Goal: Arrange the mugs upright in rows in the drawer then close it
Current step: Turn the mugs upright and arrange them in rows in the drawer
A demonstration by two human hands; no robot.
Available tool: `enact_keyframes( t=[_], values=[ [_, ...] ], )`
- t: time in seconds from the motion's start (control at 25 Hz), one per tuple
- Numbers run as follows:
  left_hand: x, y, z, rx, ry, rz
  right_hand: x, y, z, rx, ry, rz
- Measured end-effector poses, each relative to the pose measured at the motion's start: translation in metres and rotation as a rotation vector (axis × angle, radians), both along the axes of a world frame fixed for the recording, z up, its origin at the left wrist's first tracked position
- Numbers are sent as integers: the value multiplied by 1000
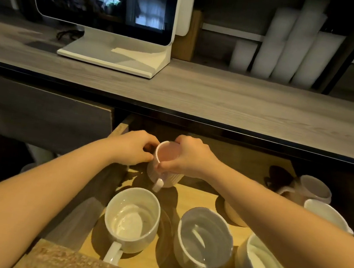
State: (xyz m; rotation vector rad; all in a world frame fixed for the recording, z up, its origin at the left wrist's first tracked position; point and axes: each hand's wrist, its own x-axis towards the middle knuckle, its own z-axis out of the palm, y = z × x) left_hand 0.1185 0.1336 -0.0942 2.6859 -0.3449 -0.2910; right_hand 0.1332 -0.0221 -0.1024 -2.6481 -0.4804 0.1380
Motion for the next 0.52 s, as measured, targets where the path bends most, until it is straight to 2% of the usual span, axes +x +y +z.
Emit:
enact_keyframes(
  t=[0.08,0.24,0.4,0.52],
  values=[
    [2,5,-7,-60,52,40,3,10,-7,-45,19,-6],
    [7,7,-16,-74,40,111,7,24,-18,-139,0,9],
    [11,6,-20,-39,33,129,12,30,-28,-157,-15,8],
    [12,7,-22,-13,37,127,18,24,-28,-119,62,38]
  ],
)
